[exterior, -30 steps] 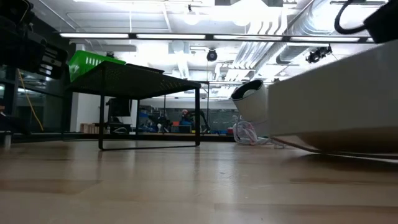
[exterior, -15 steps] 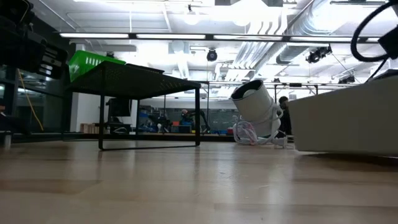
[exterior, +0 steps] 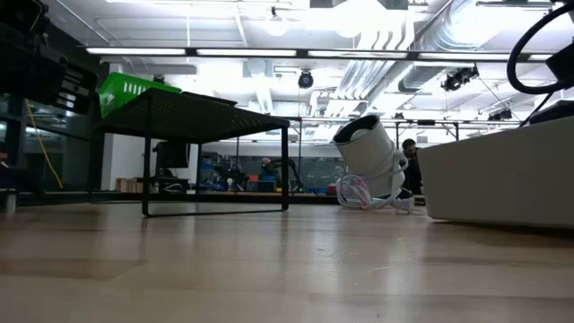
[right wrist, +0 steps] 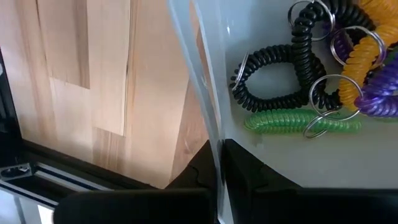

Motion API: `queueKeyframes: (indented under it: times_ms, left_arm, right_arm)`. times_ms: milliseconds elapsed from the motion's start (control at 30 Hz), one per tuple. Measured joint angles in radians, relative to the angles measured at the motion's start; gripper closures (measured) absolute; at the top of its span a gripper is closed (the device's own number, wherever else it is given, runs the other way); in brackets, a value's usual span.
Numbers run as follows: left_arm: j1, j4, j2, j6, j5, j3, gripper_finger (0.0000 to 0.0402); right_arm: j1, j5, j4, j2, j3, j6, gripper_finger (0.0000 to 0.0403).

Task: Pick & Place Office Desk Supplies
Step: Put the white bin on the shelf

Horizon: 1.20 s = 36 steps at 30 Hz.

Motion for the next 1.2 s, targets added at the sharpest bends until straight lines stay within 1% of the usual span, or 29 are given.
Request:
queueKeyframes:
  times_ms: [67, 167, 367, 533, 700, 767, 933, 1067, 1200]
  left_arm:
    - [0.000, 0.000, 0.000, 0.000, 0.000, 0.000, 0.0273]
    - [0.000, 0.000, 0.000, 0.000, 0.000, 0.000, 0.0273]
    - [0.000, 0.000, 0.000, 0.000, 0.000, 0.000, 0.0273]
    - [0.000, 0.000, 0.000, 0.000, 0.001, 0.000, 0.0273]
    - [0.000, 0.000, 0.000, 0.000, 0.001, 0.000, 0.0273]
    - [0.000, 0.000, 0.000, 0.000, 0.001, 0.000, 0.0273]
    - [0.000, 0.000, 0.000, 0.000, 0.002, 0.000, 0.0273]
    - [0.000, 0.000, 0.000, 0.000, 0.005, 0.000, 0.0273]
    - [0.000, 0.000, 0.000, 0.000, 0.005, 0.000, 0.0273]
  right_arm:
    - [0.000, 0.015, 0.001, 0.000, 0.000, 0.000, 0.0390]
    - [0.001, 0.035, 0.003, 0.000, -0.001, -0.001, 0.0368]
    - [0.000, 0.036, 0.002, 0.001, -0.002, 0.002, 0.0319]
    - [0.000, 0.021, 0.004, 0.001, -0.002, 0.002, 0.0297]
    - [-0.013, -0.017, 0.001, -0.030, 0.002, 0.002, 0.0289]
    - [-0.022, -0.013, -0.008, -0.054, 0.016, 0.001, 0.0289]
    - [-0.048, 0.043, -0.049, -0.124, 0.068, -0.007, 0.0289]
    - [-0.065, 0.104, -0.047, -0.175, 0.078, -0.019, 0.0289]
    - [-0.084, 0.127, -0.047, -0.187, 0.078, 0.053, 0.0289]
